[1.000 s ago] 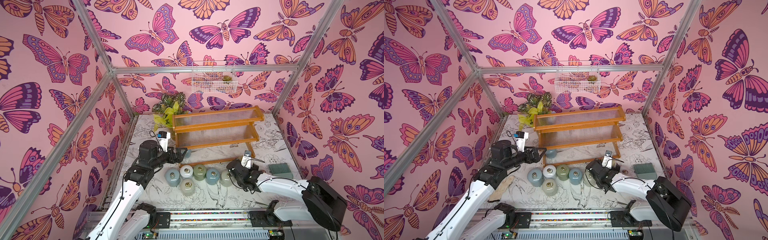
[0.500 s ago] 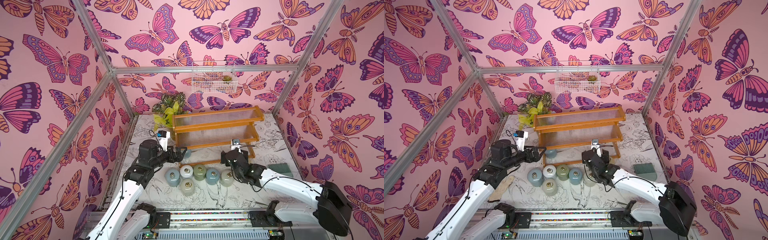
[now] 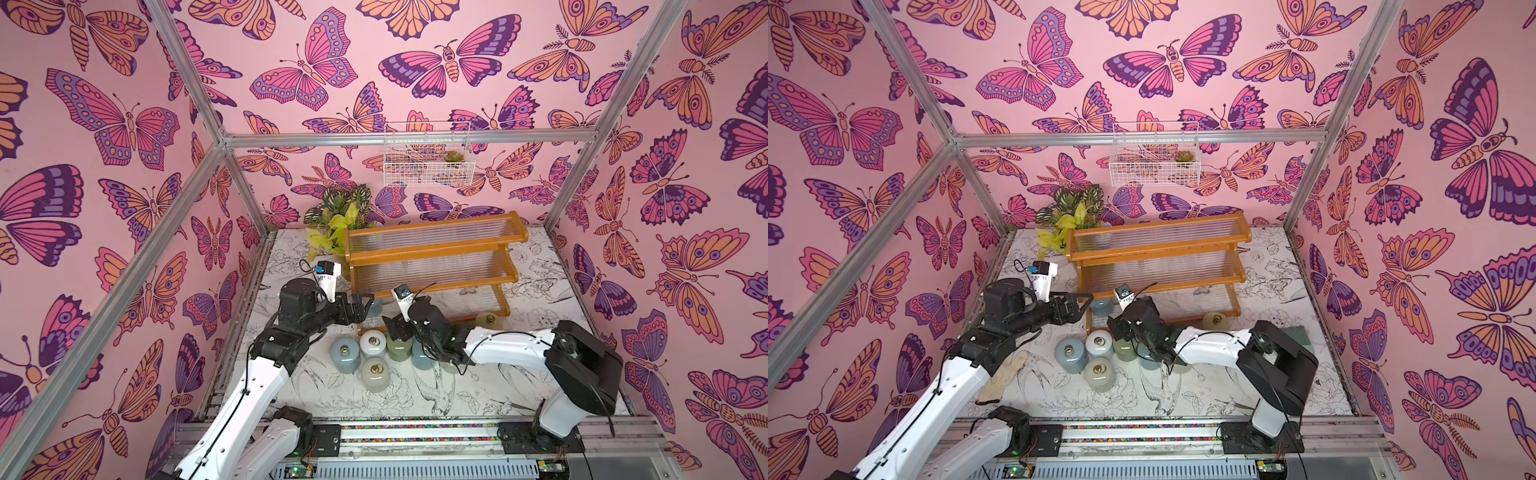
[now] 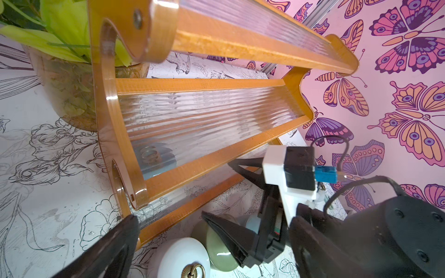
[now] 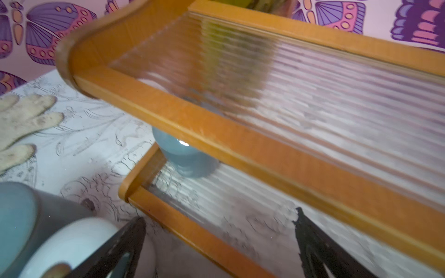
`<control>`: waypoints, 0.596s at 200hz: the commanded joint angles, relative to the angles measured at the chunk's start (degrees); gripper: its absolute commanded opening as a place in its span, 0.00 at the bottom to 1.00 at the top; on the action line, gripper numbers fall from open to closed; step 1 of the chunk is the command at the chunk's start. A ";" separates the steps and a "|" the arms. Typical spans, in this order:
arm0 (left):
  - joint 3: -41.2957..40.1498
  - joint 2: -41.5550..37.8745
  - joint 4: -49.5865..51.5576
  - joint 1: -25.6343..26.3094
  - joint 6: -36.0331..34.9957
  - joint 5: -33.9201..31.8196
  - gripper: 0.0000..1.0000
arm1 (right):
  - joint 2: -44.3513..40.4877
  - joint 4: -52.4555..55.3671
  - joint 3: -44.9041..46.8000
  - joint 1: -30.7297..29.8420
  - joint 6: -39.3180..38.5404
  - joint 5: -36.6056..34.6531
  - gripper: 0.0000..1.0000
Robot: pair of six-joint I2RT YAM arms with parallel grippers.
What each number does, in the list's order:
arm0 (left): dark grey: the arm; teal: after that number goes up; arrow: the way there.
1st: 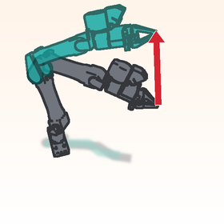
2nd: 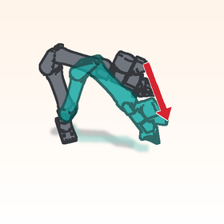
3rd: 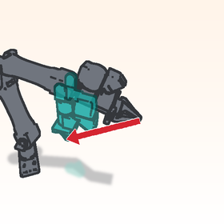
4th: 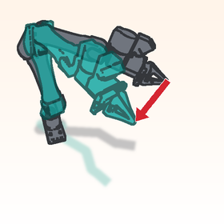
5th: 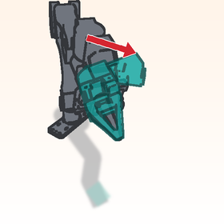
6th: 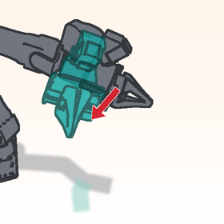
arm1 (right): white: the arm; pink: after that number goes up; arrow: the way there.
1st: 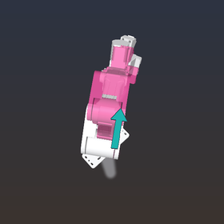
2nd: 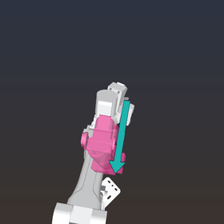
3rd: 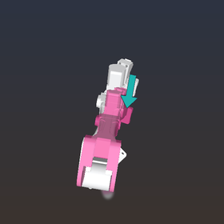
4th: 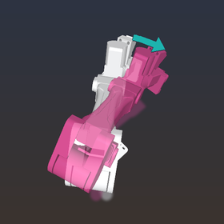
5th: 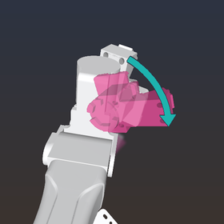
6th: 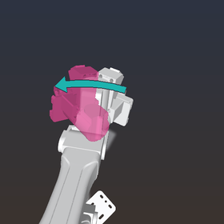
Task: Remove the tea canisters from the shelf
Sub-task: Pick up the tea canister from the shelf.
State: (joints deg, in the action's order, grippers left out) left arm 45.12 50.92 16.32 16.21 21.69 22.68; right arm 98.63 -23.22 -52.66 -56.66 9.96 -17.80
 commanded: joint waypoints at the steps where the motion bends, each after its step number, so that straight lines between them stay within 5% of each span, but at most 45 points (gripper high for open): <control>1: -0.19 -0.98 -0.50 0.32 -0.89 0.30 1.00 | 4.33 -6.31 -3.46 -0.25 -0.87 1.61 0.99; 119: -1.34 -0.81 -0.49 0.32 -0.86 1.57 1.00 | 17.22 -11.47 -13.95 -0.29 -1.90 0.93 0.99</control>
State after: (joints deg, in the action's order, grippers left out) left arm 44.99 50.43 16.32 16.21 21.67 23.14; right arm 114.17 -33.61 -62.83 -56.88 8.73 -16.45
